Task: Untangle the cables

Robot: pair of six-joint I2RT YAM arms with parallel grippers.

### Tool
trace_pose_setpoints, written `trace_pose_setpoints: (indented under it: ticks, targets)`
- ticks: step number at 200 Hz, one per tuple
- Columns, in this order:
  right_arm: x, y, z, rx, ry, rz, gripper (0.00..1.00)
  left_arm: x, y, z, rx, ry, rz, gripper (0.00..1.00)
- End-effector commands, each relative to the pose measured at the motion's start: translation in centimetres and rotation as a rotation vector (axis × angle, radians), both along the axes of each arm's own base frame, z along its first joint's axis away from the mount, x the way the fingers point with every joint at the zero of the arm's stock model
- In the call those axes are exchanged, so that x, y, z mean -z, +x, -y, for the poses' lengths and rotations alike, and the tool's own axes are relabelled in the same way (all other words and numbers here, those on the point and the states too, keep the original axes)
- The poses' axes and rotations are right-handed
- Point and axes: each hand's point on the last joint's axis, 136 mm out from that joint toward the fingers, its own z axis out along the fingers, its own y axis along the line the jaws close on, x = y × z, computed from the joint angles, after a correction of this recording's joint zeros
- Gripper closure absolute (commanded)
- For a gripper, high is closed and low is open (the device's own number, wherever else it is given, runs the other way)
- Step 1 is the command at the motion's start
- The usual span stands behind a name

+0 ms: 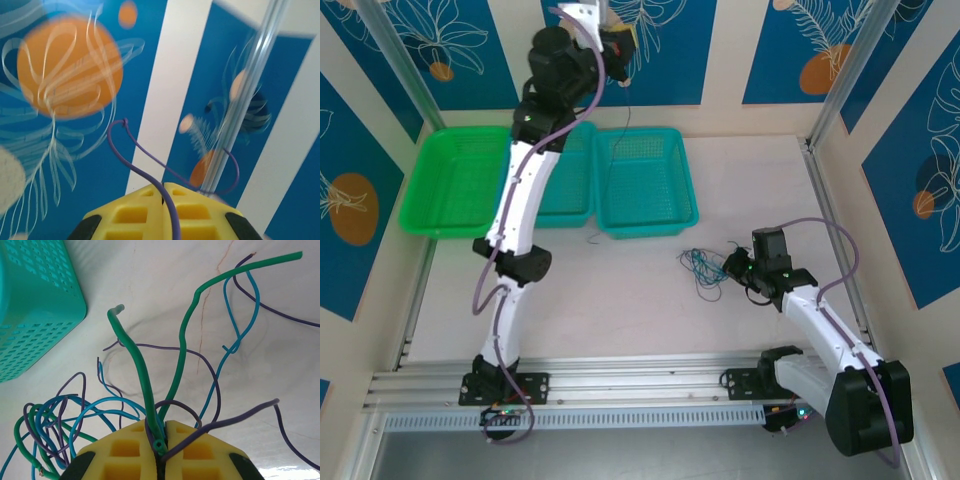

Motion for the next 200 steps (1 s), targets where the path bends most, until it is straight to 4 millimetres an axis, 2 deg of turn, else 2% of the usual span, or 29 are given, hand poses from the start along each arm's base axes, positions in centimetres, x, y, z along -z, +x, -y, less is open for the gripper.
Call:
trace_pose_setpoints:
  ticks: [1, 43, 75, 91, 101, 103, 112, 120, 133, 170, 200]
  targets:
    - [0.3, -0.5, -0.1, -0.022, -0.016, 0.0, 1.0, 4.1, 1.3, 0.9, -0.033, 0.114, -0.059, 1.0]
    - [0.3, -0.8, 0.0, -0.027, -0.019, -0.003, 1.0, 10.5, 4.5, 1.8, -0.081, 0.186, -0.175, 1.0]
    - [-0.2, -0.7, -0.1, -0.029, -0.017, 0.011, 1.0, 18.0, 7.5, 0.7, -0.224, 0.293, -0.325, 1.0]
    - [-0.5, -0.6, -0.1, -0.031, -0.015, 0.015, 1.0, 22.0, 8.5, 0.0, -0.285, 0.358, -0.398, 1.0]
    - [-0.6, -0.5, -0.1, -0.029, -0.014, 0.018, 1.0, 23.8, 8.9, 0.0, -0.291, 0.387, -0.425, 1.0]
    - [-0.7, -0.5, -0.1, -0.029, -0.014, 0.02, 1.0, 24.2, 8.9, 0.0, -0.29, 0.391, -0.43, 0.97]
    - [-0.8, -0.4, -0.2, -0.034, -0.013, 0.022, 1.0, 25.0, 9.0, 0.2, -0.278, 0.404, -0.443, 0.64]
    - [-0.9, -0.5, -0.3, -0.039, -0.014, 0.022, 1.0, 25.0, 8.9, 0.5, -0.258, 0.405, -0.44, 0.39]
    - [-1.0, -0.5, -0.2, -0.042, -0.021, 0.019, 1.0, 23.7, 8.4, 1.0, -0.223, 0.385, -0.419, 0.19]
    - [-0.9, -0.7, -0.2, -0.053, -0.028, 0.008, 1.0, 18.3, 5.7, 1.4, -0.154, 0.337, -0.36, 0.01]
    - [-0.5, -1.0, -0.5, -0.06, -0.009, -0.012, 1.0, 16.4, 2.2, 1.6, -0.099, 0.37, -0.383, 0.0]
